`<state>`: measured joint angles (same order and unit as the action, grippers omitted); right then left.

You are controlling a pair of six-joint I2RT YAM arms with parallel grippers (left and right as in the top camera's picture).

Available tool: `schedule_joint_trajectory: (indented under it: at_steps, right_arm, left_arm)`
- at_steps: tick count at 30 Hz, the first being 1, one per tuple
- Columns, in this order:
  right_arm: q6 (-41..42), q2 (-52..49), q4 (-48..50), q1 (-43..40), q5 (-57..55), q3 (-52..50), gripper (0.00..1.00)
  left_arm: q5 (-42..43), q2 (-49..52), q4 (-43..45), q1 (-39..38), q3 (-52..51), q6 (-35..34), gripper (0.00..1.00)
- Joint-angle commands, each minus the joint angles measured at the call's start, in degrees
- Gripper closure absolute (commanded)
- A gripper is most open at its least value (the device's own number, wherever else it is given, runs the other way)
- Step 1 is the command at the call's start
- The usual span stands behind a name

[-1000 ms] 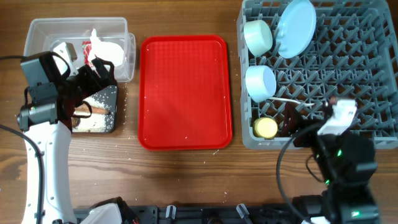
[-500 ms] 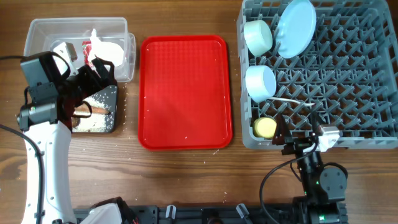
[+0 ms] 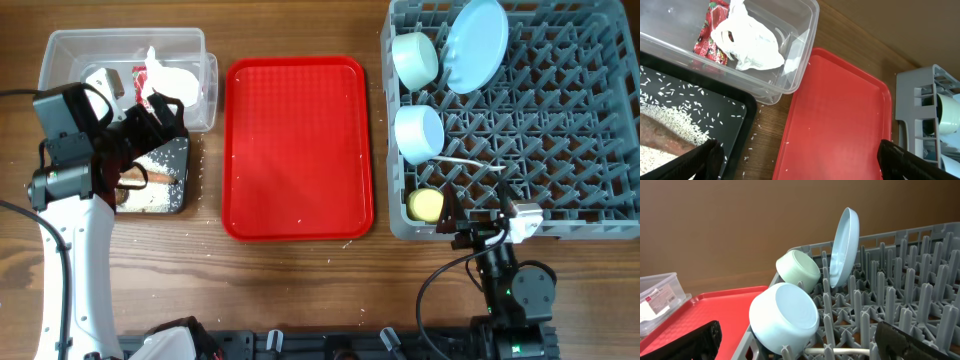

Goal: Sort waste into correct bins and load items into the dishwasher rack

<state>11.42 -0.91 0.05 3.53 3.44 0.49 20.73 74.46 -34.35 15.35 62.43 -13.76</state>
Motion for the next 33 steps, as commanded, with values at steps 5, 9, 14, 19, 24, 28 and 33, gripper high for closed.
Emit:
schedule_joint_trajectory:
  at_steps: [5, 9, 14, 19, 24, 28, 33]
  right_arm:
    - [-0.79, 0.26, 0.22, -0.28, 0.90, -0.20, 0.00]
    - [-0.81, 0.26, 0.24, -0.28, 0.90, -0.20, 0.00]
    - [-0.79, 0.26, 0.22, -0.28, 0.90, -0.20, 0.00]
    - [-0.79, 0.26, 0.22, -0.28, 0.90, -0.20, 0.00]
    - [-0.79, 0.26, 0.22, -0.28, 0.90, -0.20, 0.00]
    - [-0.76, 0.26, 0.24, -0.28, 0.90, -0.20, 0.00]
    - [-0.79, 0.26, 0.24, -0.28, 0.90, -0.20, 0.00]
  left_arm:
    - [-1.51, -5.75, -0.04, -0.20, -1.92, 1.84, 0.00]
    - [-2.51, -18.25, 9.60, -4.02, -15.15, 10.45, 0.00]
    - [-2.58, -41.29, 35.54, -9.64, -43.10, 18.03, 0.00]
    - [-3.06, -59.32, 36.46, -9.88, -56.78, 17.53, 0.00]
    - [-6.54, -67.10, 35.47, -10.49, -62.10, 13.38, 0.00]
    - [-7.54, -69.64, 31.01, -10.49, -62.10, 13.07, 0.00]
    - [-7.52, -74.31, 31.52, -10.54, -62.10, 13.09, 0.00]
